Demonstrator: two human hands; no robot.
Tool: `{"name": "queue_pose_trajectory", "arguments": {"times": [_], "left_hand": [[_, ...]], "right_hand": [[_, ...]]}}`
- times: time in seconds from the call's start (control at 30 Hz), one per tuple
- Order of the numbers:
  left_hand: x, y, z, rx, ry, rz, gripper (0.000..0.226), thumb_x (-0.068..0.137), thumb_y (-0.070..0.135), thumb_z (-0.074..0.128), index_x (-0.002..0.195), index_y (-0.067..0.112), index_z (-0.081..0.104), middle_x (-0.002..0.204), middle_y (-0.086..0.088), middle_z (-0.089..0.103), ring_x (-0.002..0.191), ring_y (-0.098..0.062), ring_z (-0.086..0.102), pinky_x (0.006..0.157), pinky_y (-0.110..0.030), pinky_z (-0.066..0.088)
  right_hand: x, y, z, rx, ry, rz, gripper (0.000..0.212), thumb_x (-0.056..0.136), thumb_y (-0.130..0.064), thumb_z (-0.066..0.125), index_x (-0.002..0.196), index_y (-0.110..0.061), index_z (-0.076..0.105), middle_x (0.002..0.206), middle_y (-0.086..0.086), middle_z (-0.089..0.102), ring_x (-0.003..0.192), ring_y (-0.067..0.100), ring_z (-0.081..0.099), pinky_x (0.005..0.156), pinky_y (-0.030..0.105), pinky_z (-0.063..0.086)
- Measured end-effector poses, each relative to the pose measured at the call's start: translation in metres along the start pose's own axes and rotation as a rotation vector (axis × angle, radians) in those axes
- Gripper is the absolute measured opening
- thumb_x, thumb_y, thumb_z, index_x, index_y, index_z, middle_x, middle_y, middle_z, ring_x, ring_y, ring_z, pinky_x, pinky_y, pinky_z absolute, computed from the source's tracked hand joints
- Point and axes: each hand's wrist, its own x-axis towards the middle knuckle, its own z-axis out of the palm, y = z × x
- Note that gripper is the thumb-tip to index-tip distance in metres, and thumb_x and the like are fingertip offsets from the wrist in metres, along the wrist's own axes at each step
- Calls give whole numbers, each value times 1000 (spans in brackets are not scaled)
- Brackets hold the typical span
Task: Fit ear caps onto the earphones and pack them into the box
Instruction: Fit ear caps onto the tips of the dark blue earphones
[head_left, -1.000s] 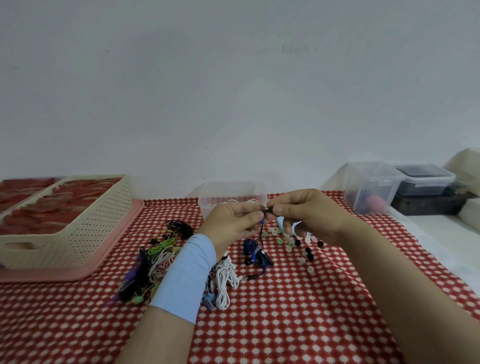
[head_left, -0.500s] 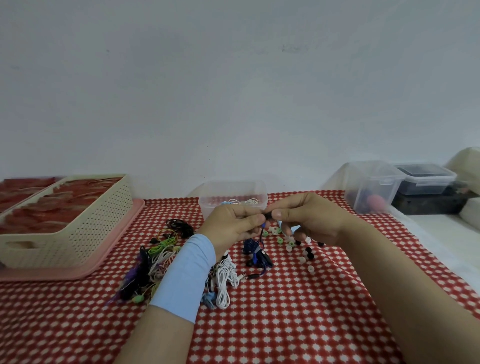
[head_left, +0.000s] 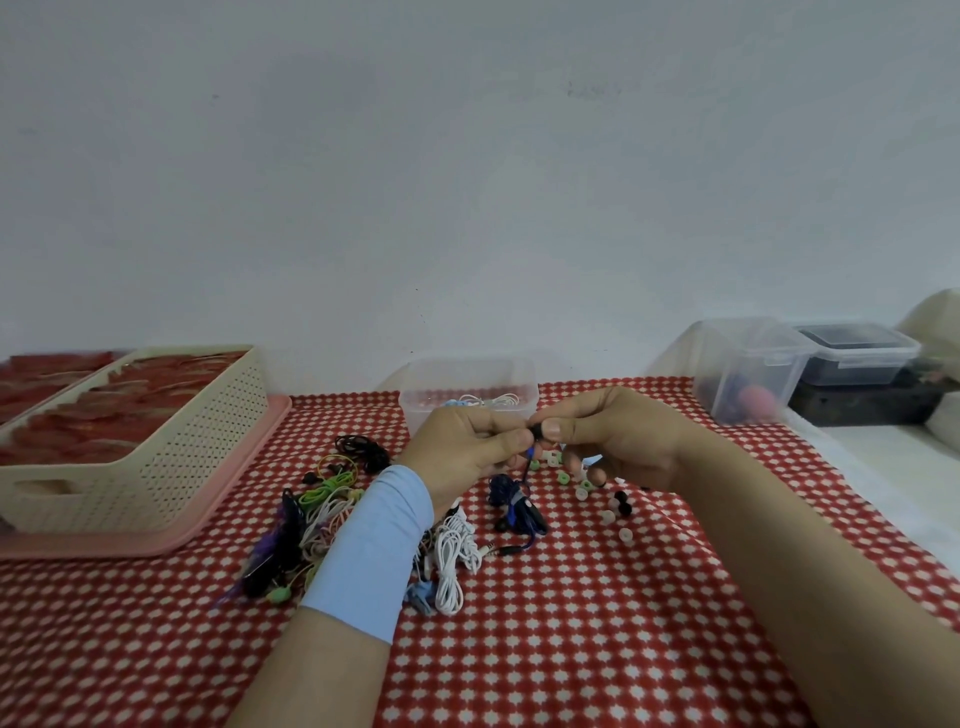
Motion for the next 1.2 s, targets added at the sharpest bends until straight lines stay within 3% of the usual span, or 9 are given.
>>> {"name": "queue_pose_trajectory", "arguments": {"times": [0.1,0.17,0.3,0.47,0.6,0.83,0.97,1.1,1.2], "left_hand": [[1,1,0,48,32,16,13,87,6,70,100,7,75,84,-7,74,70,-11,65,75,-28,57],[2,-1,1,65,41,33,13,87,6,70,99,9,75,80,-2,74,68,-6,66,71,-24,55],[1,-2,3,74,68,51,21,86,4,70,107,6,74,85,-2,76,75,-4,70,70,-17,55],[3,-3,1,36,104,-6,15,89,10,70,102,16,76,96,-9,77,90,-22,72,88,-33,58],[3,-3,-1,4,96,-69,17,90,12,69,105,12,76,92,-7,76,76,-13,66,87,-32,58],[1,3,0,123,101,-65,10,86,18,75,95,17,78,87,-5,75,83,-20,70,87,-35,59],[3,6,3,223,151,-16,7,88,20,72,94,21,74,78,0,71,73,-13,64,83,-29,59],[4,7,7,299,148,13,8,90,16,69,96,21,72,66,14,66,62,-7,59,65,-14,52],[5,5,12,372,120,18,9,89,18,69,97,22,71,83,10,70,67,-2,59,79,-21,53]], "right_hand": [[0,-1,1,28,0,34,24,78,-19,73,100,-13,82,84,9,73,55,14,59,44,23,44],[1,-1,2,15,18,55,28,76,-20,75,102,-10,80,83,9,73,55,15,60,44,24,47],[2,0,3,16,76,94,16,88,-12,73,102,-7,77,84,7,73,56,14,62,48,26,53],[0,-1,12,-74,170,-82,8,91,-10,73,96,-7,78,82,9,76,57,17,65,51,29,57],[-3,-6,14,-255,195,-164,9,93,-8,72,97,-8,80,84,7,79,61,17,68,54,31,60],[-7,-11,8,-405,208,-178,9,85,-12,81,92,-7,80,81,9,78,59,19,69,58,36,63],[-7,-11,-11,-635,232,-72,6,85,-18,81,87,-15,77,78,1,77,57,14,69,55,27,58],[-3,-2,-29,-957,190,135,15,83,-15,81,80,-29,78,85,-5,76,63,11,73,61,21,58],[-3,3,-34,-1020,178,211,22,82,-9,80,79,-31,78,89,-3,74,70,15,75,64,21,58]]}}
